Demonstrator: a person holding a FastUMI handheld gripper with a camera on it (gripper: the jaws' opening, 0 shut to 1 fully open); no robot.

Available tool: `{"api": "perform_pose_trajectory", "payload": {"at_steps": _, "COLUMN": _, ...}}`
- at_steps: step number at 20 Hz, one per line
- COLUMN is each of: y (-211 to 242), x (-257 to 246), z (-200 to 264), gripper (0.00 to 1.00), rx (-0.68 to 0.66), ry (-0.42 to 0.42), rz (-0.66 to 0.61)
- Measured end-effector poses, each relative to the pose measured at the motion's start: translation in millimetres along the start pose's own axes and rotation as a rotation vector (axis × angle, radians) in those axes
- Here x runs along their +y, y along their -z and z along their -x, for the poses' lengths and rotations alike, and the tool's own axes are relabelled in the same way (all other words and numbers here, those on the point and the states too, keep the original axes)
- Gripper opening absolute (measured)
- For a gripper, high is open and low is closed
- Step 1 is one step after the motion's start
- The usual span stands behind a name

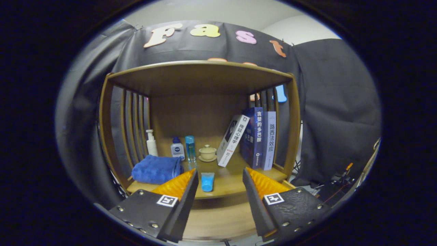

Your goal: Pull open the drawer, take out the items inside it, and place them on the countertop above the cabinet.

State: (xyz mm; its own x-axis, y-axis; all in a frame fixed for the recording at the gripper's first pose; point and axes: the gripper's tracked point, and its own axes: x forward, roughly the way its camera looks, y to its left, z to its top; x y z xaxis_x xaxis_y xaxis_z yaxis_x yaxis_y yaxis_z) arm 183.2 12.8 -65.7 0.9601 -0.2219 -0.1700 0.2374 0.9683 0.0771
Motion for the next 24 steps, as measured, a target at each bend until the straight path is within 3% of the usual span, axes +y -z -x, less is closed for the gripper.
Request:
{"api": "perform_pose_trajectory", "payload": {"at_steps": 3, "y": 27, "x": -2, "z": 30, "gripper": 0.77, "rx": -0.018, "ry": -0.009, "rz": -0.060}}
{"api": "perform_pose_trajectory", "payload": {"at_steps": 12, "y": 127, "x": -10, "z": 75, "gripper": 0.80, "rx": 0.131, "ry": -0.011, "rz": -0.120}}
{"api": "perform_pose_trajectory", "payload": {"at_steps": 24, "y": 176, "x": 0, "z": 76, "gripper": 0.80, "rx": 0.195, "ry": -0.077, "rz": -0.159}}
